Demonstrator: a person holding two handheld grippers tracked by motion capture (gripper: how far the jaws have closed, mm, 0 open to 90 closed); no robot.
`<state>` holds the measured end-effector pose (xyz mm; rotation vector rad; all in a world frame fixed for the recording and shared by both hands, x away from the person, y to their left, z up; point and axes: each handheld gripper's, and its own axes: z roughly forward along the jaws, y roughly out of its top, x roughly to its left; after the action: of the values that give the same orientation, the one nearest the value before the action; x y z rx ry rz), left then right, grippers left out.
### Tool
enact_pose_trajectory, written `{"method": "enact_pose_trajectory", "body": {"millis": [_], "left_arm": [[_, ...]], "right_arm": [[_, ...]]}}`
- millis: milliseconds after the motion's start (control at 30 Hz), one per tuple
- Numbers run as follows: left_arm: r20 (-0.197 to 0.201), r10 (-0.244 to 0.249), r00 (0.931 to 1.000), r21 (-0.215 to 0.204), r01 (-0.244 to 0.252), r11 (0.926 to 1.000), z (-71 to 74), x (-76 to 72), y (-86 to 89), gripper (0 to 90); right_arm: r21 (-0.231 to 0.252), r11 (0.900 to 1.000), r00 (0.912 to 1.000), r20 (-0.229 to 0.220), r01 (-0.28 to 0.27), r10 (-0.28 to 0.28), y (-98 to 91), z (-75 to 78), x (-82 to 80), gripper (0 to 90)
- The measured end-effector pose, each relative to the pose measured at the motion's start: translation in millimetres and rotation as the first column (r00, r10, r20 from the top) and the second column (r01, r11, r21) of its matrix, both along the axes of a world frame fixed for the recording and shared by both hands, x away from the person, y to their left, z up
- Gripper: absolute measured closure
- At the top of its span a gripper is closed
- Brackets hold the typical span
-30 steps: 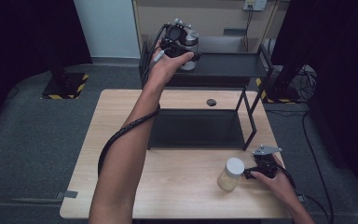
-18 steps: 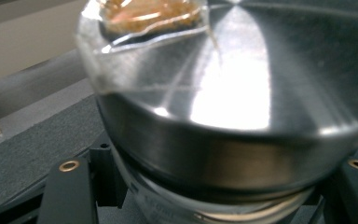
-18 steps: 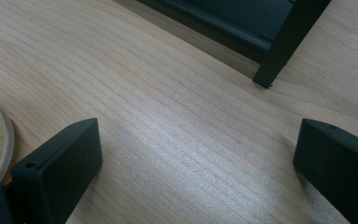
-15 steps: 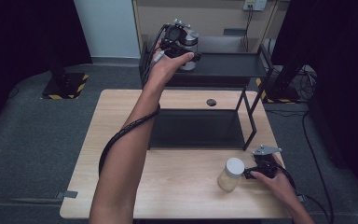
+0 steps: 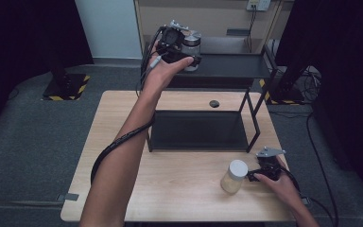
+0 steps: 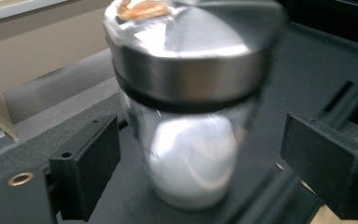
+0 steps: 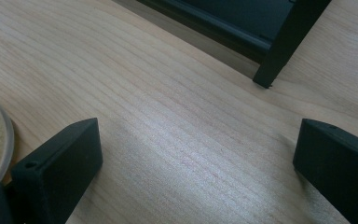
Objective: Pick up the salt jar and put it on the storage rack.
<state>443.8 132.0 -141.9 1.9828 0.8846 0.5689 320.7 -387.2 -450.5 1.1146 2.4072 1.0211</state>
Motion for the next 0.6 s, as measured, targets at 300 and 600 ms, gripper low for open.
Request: {"method": "enact_pose_trajectory", "body": {"millis": [300,600], "left_arm": [[0.042,-0.041,0.9983,0.013,0.04,0.9991,-0.4,-27.9,17.7,11.4],[0.105,-0.126,0.9864,-0.013,0.128,0.9917,-11.1,-46.7,47.8,11.1]], "right_arm": [[0.0,1.0,1.0,0.001,0.0,0.0,0.0,-0.1,0.0,2.0],[0.0,1.0,1.0,0.002,0.0,0.0,0.0,-0.2,0.0,2.0]]}}
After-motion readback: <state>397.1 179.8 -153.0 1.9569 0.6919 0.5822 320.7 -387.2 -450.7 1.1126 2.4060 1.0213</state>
